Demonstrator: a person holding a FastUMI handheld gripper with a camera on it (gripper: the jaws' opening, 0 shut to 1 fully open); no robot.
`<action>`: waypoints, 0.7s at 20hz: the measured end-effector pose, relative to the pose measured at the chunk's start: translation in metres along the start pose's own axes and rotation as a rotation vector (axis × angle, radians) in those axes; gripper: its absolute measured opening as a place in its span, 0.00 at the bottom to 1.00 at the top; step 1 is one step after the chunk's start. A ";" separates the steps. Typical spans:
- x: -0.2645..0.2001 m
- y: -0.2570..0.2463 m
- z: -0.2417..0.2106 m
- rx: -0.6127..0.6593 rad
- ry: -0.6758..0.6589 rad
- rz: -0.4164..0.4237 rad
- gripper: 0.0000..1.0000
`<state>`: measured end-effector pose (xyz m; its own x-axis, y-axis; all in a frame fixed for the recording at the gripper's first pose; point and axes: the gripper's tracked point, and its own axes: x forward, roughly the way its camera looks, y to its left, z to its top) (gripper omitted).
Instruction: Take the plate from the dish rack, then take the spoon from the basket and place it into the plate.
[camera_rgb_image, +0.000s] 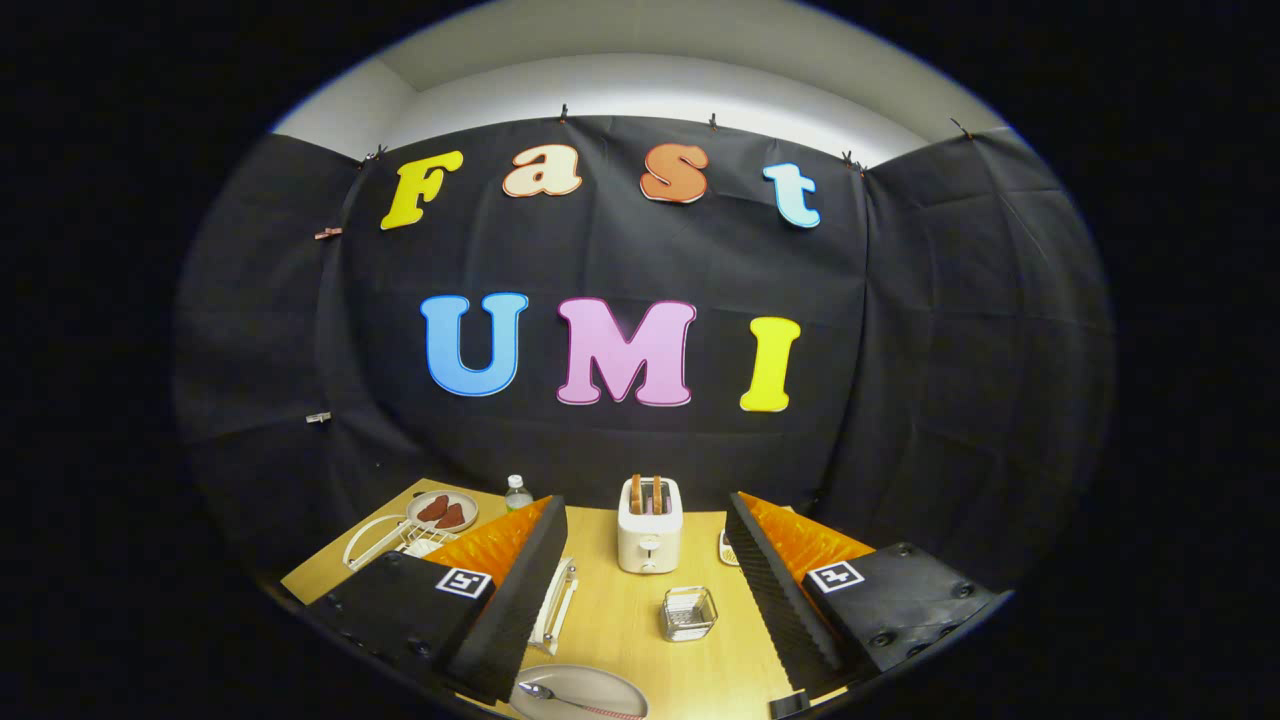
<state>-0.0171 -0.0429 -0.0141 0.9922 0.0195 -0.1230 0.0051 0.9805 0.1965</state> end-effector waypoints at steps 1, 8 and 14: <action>0.000 0.000 0.005 -0.002 -0.008 0.000 0.98; 0.011 -0.009 0.012 0.009 -0.011 -0.009 0.96; 0.006 -0.016 0.011 0.031 -0.010 -0.018 0.96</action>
<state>-0.0097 -0.0605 -0.0077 0.9931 -0.0003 -0.1172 0.0268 0.9741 0.2245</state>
